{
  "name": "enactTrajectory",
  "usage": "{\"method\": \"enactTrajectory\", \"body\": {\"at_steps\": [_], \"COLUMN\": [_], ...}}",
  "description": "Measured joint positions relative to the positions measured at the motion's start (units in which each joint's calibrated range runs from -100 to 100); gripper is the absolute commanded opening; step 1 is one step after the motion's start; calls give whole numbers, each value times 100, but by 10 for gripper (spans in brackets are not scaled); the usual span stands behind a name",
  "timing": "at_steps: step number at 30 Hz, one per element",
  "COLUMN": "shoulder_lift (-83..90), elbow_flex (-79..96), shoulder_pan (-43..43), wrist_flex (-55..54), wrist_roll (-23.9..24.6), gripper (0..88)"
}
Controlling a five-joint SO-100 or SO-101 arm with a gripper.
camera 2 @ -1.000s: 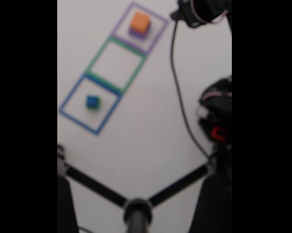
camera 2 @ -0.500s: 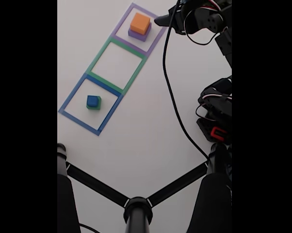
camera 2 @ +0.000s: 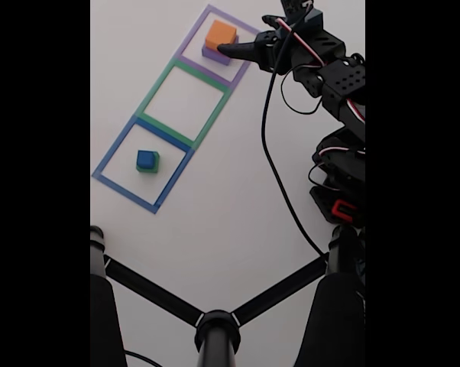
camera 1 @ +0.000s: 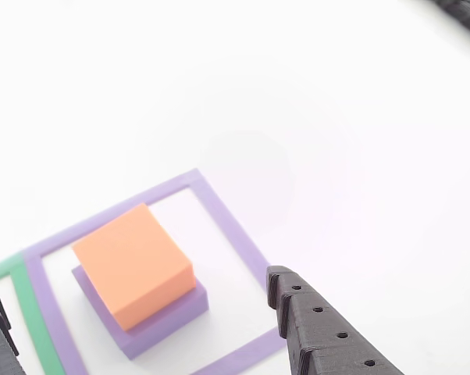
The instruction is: Tower of hanoi
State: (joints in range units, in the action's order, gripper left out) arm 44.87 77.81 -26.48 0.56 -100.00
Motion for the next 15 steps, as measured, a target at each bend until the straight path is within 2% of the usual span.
{"method": "enactTrajectory", "body": {"at_steps": [8,15], "shoulder_lift": [-1646,-3107], "elbow_flex": [270,261], "shoulder_pan": [0,106], "wrist_flex": [-2335,-3844], "wrist_roll": [0,0], "gripper": [423,420]}}
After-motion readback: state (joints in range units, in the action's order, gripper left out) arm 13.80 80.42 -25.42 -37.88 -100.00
